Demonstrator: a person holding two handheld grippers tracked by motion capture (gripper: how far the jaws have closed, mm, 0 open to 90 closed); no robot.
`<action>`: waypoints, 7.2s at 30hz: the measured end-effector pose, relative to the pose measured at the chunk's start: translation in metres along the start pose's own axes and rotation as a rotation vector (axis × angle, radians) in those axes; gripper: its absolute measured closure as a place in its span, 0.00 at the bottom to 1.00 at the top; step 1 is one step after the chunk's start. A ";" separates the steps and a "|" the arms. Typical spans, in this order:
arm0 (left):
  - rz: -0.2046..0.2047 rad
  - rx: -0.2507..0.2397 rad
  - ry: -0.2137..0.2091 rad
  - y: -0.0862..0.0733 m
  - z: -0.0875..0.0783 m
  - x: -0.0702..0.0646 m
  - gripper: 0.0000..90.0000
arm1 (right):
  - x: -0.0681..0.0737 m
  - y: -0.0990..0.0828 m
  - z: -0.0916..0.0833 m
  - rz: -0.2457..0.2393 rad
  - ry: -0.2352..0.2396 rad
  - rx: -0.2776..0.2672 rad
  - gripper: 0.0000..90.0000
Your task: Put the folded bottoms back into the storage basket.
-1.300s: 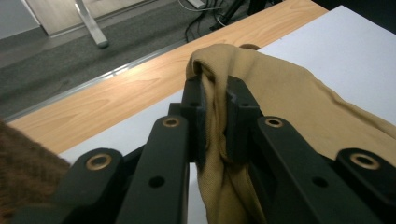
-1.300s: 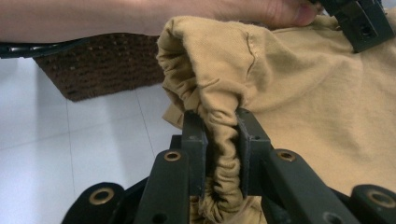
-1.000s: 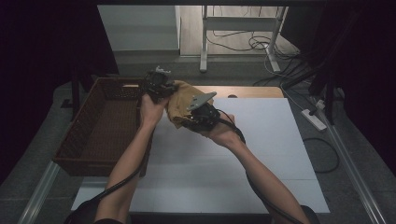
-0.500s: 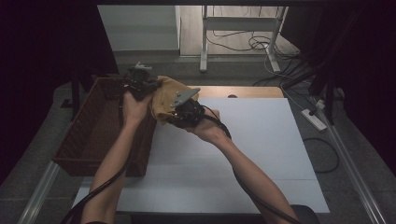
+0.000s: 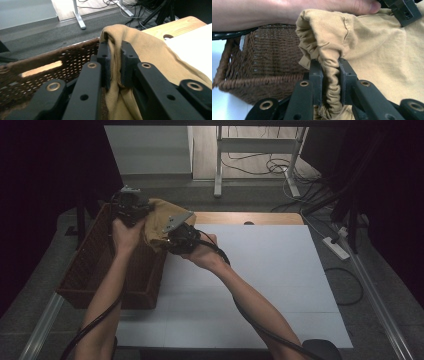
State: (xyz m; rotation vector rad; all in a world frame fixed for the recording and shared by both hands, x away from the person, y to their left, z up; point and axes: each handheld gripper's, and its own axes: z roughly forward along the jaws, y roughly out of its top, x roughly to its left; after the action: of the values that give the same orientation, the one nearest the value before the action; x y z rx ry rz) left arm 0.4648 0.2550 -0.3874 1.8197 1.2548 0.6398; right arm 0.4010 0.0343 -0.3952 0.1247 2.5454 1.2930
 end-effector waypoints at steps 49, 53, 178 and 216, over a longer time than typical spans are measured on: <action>-0.134 0.048 0.098 -0.046 -0.046 0.094 0.89 | 0.037 0.052 0.103 -0.056 0.074 0.003 0.85; -0.130 0.080 0.095 -0.053 -0.037 0.095 0.89 | 0.038 0.046 0.110 -0.050 0.080 0.026 0.85; 0.027 0.145 -0.255 -0.100 -0.062 -0.005 0.00 | 0.011 -0.083 -0.009 0.257 0.063 0.029 0.00; 0.047 0.129 -0.251 -0.131 -0.110 -0.056 0.00 | 0.015 -0.124 -0.063 0.367 0.036 0.100 0.00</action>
State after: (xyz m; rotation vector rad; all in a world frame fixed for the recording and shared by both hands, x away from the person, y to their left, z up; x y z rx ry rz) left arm 0.2914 0.2628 -0.4360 1.9715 1.1092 0.3485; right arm 0.3745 -0.0848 -0.4625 0.6190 2.7059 1.2954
